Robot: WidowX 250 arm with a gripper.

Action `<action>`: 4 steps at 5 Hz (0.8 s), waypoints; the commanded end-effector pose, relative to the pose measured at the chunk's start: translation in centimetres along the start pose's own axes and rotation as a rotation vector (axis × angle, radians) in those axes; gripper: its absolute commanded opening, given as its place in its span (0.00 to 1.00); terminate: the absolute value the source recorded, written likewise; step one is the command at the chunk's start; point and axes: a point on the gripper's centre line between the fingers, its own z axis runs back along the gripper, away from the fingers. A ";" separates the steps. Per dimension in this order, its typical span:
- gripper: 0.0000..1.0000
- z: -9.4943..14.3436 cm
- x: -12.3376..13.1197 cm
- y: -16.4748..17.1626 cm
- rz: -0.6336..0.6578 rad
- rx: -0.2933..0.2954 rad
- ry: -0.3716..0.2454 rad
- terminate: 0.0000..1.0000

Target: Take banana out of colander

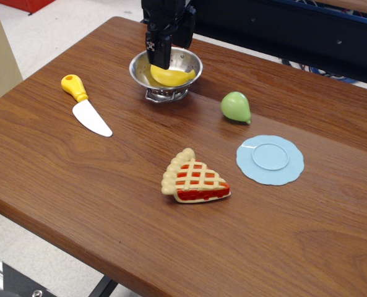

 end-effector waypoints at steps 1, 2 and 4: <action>1.00 1.6 -0.1 1.5 -0.017 -0.085 -0.044 0.00; 1.00 0.7 -0.5 1.7 -0.009 -0.078 -0.059 0.00; 1.00 -0.6 -0.9 1.1 0.035 -0.073 -0.090 0.00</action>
